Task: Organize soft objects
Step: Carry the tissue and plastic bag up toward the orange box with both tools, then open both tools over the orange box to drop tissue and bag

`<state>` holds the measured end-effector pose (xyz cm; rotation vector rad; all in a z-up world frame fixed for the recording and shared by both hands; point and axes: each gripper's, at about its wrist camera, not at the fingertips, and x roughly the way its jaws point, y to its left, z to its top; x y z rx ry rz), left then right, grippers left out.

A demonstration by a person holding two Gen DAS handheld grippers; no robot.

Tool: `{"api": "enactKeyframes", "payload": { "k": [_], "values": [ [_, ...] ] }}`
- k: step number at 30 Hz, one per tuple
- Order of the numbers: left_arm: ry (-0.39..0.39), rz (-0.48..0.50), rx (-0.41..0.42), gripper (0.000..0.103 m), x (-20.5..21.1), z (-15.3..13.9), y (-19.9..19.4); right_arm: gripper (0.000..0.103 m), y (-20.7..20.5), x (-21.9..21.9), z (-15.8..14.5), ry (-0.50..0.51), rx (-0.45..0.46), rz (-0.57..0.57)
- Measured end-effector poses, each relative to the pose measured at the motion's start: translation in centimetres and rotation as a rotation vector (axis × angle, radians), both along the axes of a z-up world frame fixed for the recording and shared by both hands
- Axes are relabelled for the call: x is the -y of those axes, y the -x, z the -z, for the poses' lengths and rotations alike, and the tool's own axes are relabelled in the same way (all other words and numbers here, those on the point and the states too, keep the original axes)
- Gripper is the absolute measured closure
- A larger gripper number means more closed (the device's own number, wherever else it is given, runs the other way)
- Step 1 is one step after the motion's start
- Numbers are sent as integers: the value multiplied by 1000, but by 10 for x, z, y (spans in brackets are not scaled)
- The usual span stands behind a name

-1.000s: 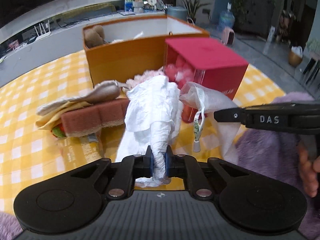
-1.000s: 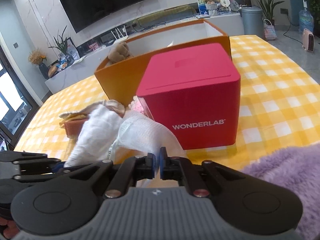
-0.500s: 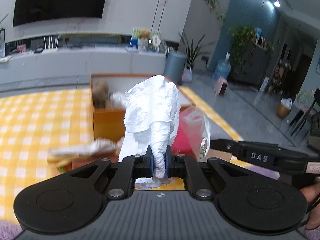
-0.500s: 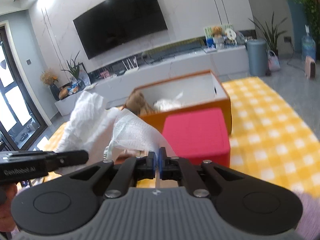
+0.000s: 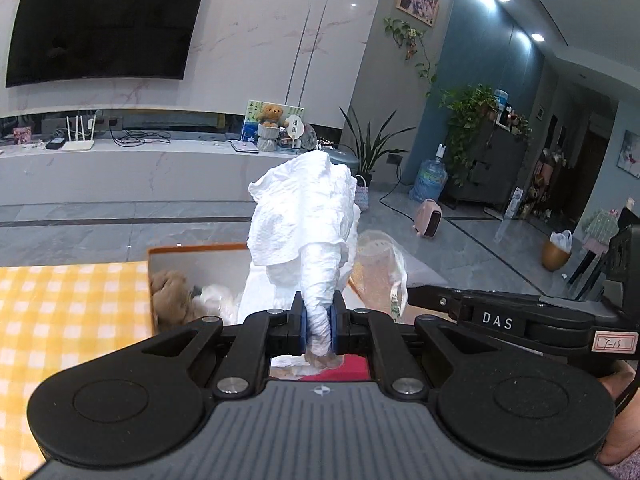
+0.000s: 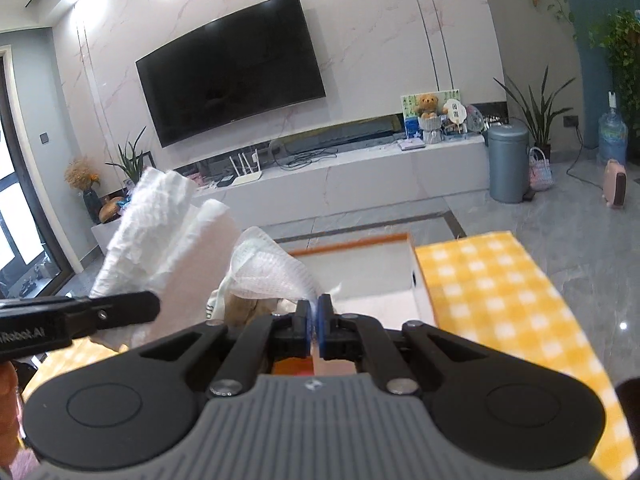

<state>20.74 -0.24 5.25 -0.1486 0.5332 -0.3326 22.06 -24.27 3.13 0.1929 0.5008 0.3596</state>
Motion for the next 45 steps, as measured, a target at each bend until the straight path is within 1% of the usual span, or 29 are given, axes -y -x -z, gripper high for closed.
{"api": "enactKeyframes", "payload": {
  "k": [3, 7, 12, 18, 24, 28, 32, 37, 39, 40, 43, 44, 45],
  "values": [
    [22, 4, -11, 92, 1, 3, -26, 102, -29, -8, -4, 19, -5, 0],
    [53, 22, -39, 92, 7, 9, -60, 102, -72, -23, 3, 69, -35, -6],
    [57, 16, -84, 92, 12, 31, -92, 102, -117, -34, 25, 146, -82, -3],
    [72, 8, -180, 92, 13, 67, -127, 102, -158, -42, 59, 221, -165, -24],
    [87, 4, -265, 92, 12, 99, -140, 102, -184, -47, 87, 310, -221, -48],
    [89, 2, -305, 92, 11, 109, -145, 102, -190, -49, 102, 382, -246, -86],
    [91, -10, -353, 92, 9, 118, -146, 102, -192, -51, 111, 427, -267, -118],
    [82, -17, -416, 91, 11, 125, -150, 99, -189, -56, 120, 496, -268, -162],
    [85, -16, -435, 90, 10, 127, -150, 98, -190, -53, 121, 491, -273, -165],
    [87, -18, -444, 88, 10, 127, -151, 94, -191, -50, 121, 479, -277, -164],
    [114, -31, -467, 82, 4, 129, -150, 70, -191, -45, 117, 455, -278, -154],
    [122, -38, -472, 81, 1, 129, -149, 69, -190, -44, 115, 446, -277, -162],
    [126, -42, -475, 74, -1, 129, -148, 69, -190, -43, 114, 442, -279, -166]
  ]
}}
